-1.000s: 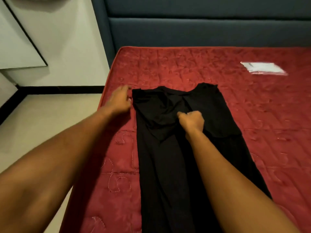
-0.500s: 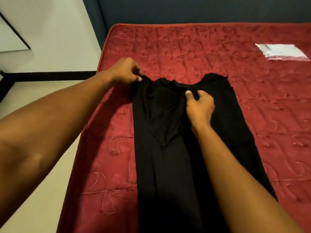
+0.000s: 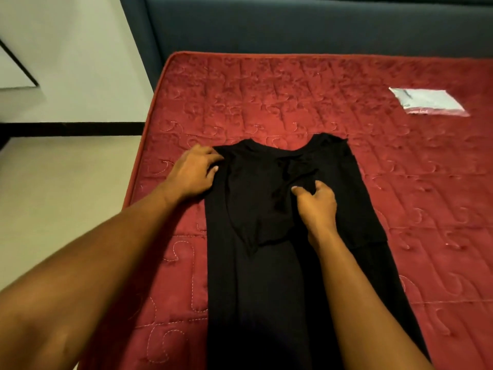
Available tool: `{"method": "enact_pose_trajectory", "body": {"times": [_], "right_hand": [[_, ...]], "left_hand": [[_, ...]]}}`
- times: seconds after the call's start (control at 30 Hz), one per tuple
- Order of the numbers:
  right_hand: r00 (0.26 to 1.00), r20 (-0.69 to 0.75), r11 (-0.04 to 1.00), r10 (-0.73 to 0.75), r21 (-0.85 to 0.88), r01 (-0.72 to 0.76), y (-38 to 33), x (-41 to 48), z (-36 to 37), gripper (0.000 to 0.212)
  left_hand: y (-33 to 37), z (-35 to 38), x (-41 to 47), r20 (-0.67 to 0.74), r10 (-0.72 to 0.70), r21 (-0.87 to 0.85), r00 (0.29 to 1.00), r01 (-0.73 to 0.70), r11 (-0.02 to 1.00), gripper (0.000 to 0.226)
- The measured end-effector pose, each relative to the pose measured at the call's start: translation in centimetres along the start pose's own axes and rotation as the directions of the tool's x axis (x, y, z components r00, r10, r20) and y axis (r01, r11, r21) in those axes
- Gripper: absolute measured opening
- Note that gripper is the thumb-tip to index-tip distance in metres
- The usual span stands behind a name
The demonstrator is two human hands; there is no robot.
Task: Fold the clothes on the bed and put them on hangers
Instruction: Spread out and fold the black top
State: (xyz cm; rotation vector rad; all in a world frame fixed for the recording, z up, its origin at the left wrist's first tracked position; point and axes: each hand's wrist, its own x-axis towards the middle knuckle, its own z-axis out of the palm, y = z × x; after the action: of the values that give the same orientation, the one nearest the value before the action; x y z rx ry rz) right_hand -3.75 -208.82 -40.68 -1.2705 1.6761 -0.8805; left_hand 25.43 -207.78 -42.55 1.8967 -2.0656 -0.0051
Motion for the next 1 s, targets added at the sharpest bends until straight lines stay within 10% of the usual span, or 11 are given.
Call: {"method": "enact_pose_trajectory", "body": {"times": [0.17,0.3,0.37,0.47,0.57,0.73,0.87,1.0], "right_hand": [[0.929,0.160,0.903,-0.334,-0.228,0.364,-4.4,-1.4,1.6,0.060],[0.663,0.628,0.450,-0.407,-0.494,0.744,-7.0,-4.3,4.6,0.095],[0.670,0.649,0.355,-0.360,-0.569,0.742,-6.1,-5.4,4.9,0.095],[0.682,0.521,0.430,-0.513,-0.532,0.730,-3.9,-6.5,4.5,0.051],[0.579,0.456,0.360,-0.676,-0.482,0.799,-2.0,-7.4,4.3,0.031],[0.407,0.686,0.393,-0.603,-0.189,0.900,-0.9,-8.8,3.7,0.029],[0.675,0.353,0.721,-0.648,-0.001,0.693,-1.1,-7.3,2.7,0.016],[0.893,0.083,0.887,-0.442,-0.108,0.449,-2.6,-1.0,3.7,0.010]], "left_hand": [[3.2,-0.6,-2.4,-0.191,-0.312,-0.457,0.931,0.197,0.868,0.026],[5.3,-1.1,-1.3,0.356,-0.694,-0.872,0.625,0.489,-0.007,0.025],[4.4,-1.2,-0.9,0.461,-0.709,-0.850,0.533,0.496,-0.179,0.038],[3.9,-1.1,-1.1,0.411,-0.738,-0.848,0.536,0.521,-0.094,0.023],[3.7,-0.4,-1.5,0.385,-0.753,-0.807,0.533,0.591,0.006,0.055],[3.6,-1.4,-1.9,0.320,-0.766,-0.832,0.558,0.552,0.054,0.057],[2.9,-1.6,-3.1,0.182,-0.798,-0.840,0.574,0.513,0.178,0.049],[4.8,-2.7,-5.8,-0.245,-0.613,-0.545,0.751,0.417,0.727,0.029]]}}
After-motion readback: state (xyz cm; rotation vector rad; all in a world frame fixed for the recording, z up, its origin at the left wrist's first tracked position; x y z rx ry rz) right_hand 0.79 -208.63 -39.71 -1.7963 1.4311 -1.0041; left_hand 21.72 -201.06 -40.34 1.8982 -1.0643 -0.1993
